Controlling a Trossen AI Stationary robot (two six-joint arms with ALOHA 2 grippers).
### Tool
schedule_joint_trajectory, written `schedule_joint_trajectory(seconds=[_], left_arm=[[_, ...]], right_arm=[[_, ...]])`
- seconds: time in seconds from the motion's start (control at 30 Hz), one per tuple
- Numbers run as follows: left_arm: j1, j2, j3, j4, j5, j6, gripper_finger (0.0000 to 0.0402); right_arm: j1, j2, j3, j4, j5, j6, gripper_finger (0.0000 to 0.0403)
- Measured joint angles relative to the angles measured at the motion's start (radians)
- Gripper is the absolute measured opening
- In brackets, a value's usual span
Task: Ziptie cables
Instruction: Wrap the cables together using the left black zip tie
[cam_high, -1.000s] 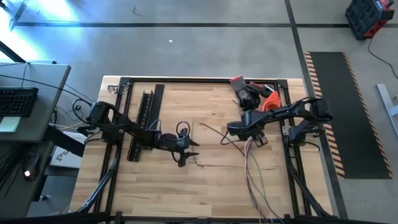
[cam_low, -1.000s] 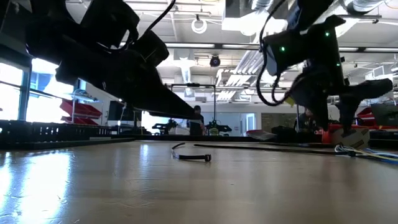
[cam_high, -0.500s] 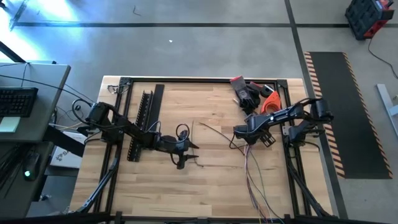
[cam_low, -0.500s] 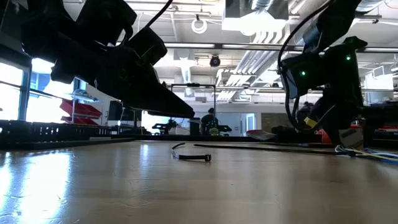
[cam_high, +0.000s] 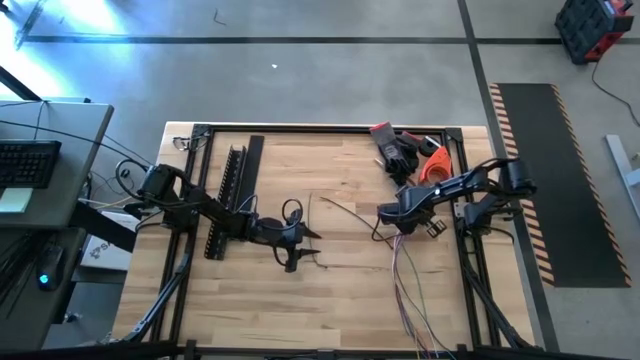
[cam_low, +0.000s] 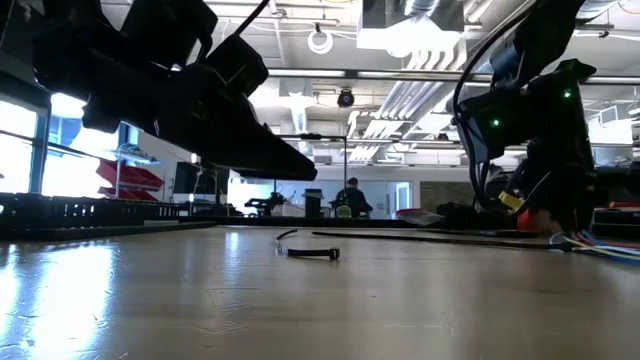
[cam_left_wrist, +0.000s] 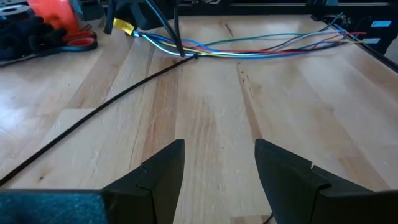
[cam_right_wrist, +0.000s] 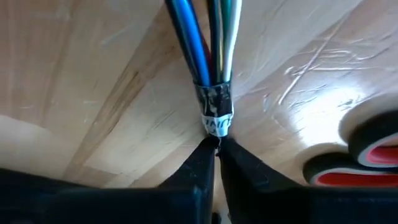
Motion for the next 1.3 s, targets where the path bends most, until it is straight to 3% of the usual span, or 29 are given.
schedule_joint_trajectory(seconds=[0.2, 0.57, 0.83, 0.93, 1.03, 1.1, 1.3], left_arm=[[0.0, 0.0, 0.0, 0.015, -0.004, 0.0, 0.0178], [0.001, 0.0, 0.0, 0.077, -0.007, 0.0, 0.0178], [0.04, 0.0, 0.011, 0.235, -0.062, 0.026, 0.0178], [0.065, 0.0, 0.029, 0.237, -0.022, 0.026, 0.0178], [0.077, 0.0, 0.04, 0.237, 0.014, 0.026, 0.0178], [0.08, 0.0, 0.043, 0.235, 0.027, 0.026, 0.0178], [0.08, 0.0, 0.045, 0.224, 0.03, 0.026, 0.0178]], right_arm=[[0.012, 0.002, 0.098, -0.148, -0.014, 0.101, 0.0001], [0.057, -0.002, 0.448, -0.403, -0.021, 0.161, 0.0], [0.084, -0.168, 0.697, -0.396, 0.069, 0.24, 0.0], [0.08, -0.229, 0.688, -0.298, 0.002, 0.263, 0.0], [0.067, -0.248, 0.597, -0.226, -0.106, 0.183, 0.0001], [0.055, -0.243, 0.522, -0.136, -0.119, 0.152, 0.0009], [0.015, -0.182, 0.313, 0.092, -0.233, -0.043, 0.0099]])
